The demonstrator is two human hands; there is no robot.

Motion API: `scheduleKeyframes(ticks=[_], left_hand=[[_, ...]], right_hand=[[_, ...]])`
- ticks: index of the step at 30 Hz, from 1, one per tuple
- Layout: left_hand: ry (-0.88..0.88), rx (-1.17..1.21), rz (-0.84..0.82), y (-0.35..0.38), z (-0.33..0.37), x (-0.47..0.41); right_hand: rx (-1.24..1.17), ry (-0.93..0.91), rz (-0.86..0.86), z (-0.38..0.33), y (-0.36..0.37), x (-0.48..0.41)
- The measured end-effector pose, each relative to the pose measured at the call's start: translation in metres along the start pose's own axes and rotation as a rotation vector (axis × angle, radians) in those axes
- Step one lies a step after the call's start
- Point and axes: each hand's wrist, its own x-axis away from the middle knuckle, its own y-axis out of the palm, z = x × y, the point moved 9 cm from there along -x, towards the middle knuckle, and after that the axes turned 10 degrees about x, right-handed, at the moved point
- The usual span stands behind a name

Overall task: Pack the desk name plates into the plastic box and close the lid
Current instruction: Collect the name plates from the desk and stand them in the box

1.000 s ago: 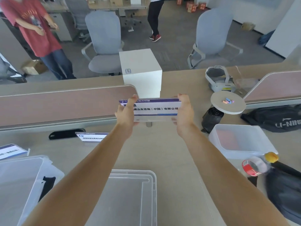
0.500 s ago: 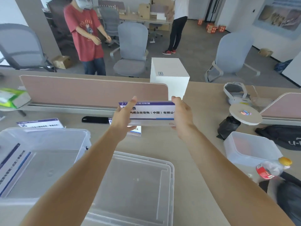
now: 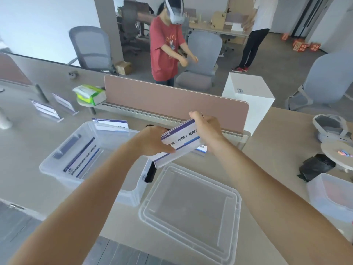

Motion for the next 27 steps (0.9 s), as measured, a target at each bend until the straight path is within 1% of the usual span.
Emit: scheduleKeyframes(ticks=[3,6,9,12,14,16,18,20,22,24,27], left_hand=[[-0.075,-0.038,0.103,-0.008,-0.02,0.003],[-0.159,-0.079,0.169,-0.015,-0.042,0.005],[-0.207,-0.141,0.233,-0.025,-0.057,0.008],[-0.256,-0.237,0.34,-0.043,-0.069,0.015],[-0.319,-0.322,0.384,-0.052,-0.078,0.02],[-0.364,-0.362,0.422,-0.061,-0.092,0.025],[-0.386,-0.375,0.472,-0.069,-0.106,0.028],[-0.415,-0.364,0.509,-0.077,-0.12,0.031],[-0.435,-0.36,0.532,-0.083,-0.132,0.033],[-0.438,-0.359,0.51,-0.084,-0.147,0.033],[-0.421,-0.278,0.44,-0.081,-0.173,0.032]], right_hand=[[0.019,-0.029,-0.058,-0.012,0.021,-0.007],[0.026,-0.053,-0.156,-0.021,0.05,-0.02],[0.033,-0.087,-0.274,-0.028,0.078,-0.032],[-0.005,-0.23,-0.372,-0.046,0.104,-0.04],[0.019,-0.299,-0.346,-0.055,0.115,-0.043],[0.095,-0.272,-0.345,-0.056,0.136,-0.047],[0.162,-0.2,-0.428,-0.052,0.163,-0.042],[0.167,-0.145,-0.529,-0.055,0.188,-0.033],[0.119,-0.097,-0.56,-0.06,0.211,-0.033],[0.081,-0.04,-0.548,-0.064,0.234,-0.035],[0.088,0.006,-0.545,-0.067,0.267,-0.038]])
